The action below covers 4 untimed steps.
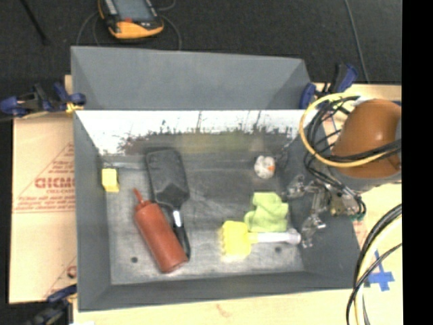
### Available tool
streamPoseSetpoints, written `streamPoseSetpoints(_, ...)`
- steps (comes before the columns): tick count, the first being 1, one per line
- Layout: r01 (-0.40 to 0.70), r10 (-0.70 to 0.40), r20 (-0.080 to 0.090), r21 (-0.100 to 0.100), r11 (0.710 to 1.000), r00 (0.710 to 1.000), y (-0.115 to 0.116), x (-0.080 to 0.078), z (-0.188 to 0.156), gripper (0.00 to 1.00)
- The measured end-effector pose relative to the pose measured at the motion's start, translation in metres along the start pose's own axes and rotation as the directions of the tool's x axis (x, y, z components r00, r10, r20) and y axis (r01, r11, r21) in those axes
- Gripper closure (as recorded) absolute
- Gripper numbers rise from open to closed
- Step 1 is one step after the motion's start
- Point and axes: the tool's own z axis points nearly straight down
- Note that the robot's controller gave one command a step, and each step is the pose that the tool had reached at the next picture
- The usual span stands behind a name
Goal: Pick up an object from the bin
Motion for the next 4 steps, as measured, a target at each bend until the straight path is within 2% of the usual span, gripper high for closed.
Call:
streamPoseSetpoints(1, 0.003, -0.003, 0.0, 0.0, 1.0, 1.0, 0.0, 0.0, 0.0, 1.0)
streamPoseSetpoints(2, 0.005, -0.005, 0.0, 0.0, 1.0, 1.0, 0.0, 0.0, 0.0, 0.0)
streamPoseSetpoints(3, 0.005, -0.005, 0.0, 0.0, 1.0, 1.0, 0.0, 0.0, 0.0, 0.0)
streamPoseSetpoints(4, 0.084, -0.084, 0.01, 0.001, 0.996, 0.996, 0.085, 0.001, 0.047, 1.0)
